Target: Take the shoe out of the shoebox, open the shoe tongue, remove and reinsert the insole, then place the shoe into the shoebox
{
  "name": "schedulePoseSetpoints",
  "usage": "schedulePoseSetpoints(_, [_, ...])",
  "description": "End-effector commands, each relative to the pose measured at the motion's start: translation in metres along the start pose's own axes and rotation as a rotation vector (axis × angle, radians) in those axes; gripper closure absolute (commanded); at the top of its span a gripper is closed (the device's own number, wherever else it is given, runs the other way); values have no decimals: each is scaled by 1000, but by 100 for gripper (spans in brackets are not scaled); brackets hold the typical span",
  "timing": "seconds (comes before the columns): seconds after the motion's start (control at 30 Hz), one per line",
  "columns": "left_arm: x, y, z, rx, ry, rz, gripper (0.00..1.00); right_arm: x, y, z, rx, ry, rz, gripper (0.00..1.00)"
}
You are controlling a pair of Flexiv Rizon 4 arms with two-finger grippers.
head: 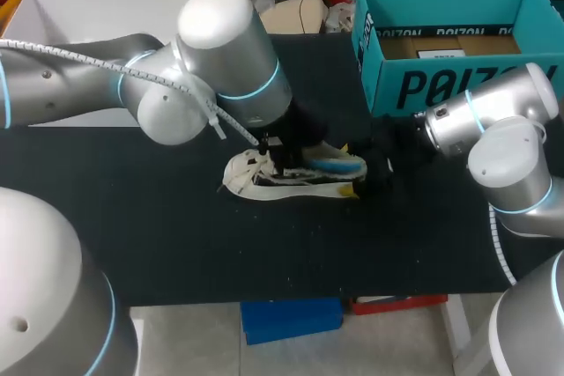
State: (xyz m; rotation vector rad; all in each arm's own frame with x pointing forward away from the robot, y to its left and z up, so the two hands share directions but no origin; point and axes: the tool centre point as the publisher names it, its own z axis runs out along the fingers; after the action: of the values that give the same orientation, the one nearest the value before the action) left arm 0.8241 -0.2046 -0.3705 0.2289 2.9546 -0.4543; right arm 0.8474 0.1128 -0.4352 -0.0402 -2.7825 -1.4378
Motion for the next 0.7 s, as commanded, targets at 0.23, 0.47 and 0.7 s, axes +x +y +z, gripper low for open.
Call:
schedulePoseSetpoints(0.23, [-10, -9, 29, 38, 0, 8, 99, -1, -1, 1, 3, -1, 2, 100])
schedulePoseSetpoints(0.47, [-10, -15, 26, 130, -41, 58, 77, -1, -1, 1, 3, -1, 2, 100])
schedulePoseSetpoints(0.7, [-11, -23, 26, 184, -80, 82, 62, -1, -1, 1, 3, -1, 2, 100])
